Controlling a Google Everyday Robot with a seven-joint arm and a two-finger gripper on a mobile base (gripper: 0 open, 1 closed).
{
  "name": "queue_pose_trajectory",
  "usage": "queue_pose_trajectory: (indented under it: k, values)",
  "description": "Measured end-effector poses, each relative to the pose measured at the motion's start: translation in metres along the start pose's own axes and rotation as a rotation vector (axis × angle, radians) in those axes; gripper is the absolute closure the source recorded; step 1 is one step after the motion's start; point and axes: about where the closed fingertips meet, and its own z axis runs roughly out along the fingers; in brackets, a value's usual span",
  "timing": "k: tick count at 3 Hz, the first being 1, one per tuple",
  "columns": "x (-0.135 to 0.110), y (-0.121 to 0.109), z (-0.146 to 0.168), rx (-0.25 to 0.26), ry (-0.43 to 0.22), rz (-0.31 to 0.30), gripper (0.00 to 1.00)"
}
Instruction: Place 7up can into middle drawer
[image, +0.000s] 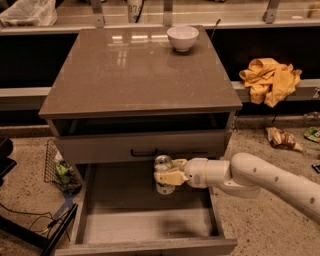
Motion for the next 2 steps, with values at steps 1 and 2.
queue_pose_trajectory:
  k: [1,2]
  values:
    - [0.061,-0.002,0.048,-0.138,0.016,-0.026,1.00]
    - [0.113,0.005,0.087,-0.244,-0.016,-0.062,1.00]
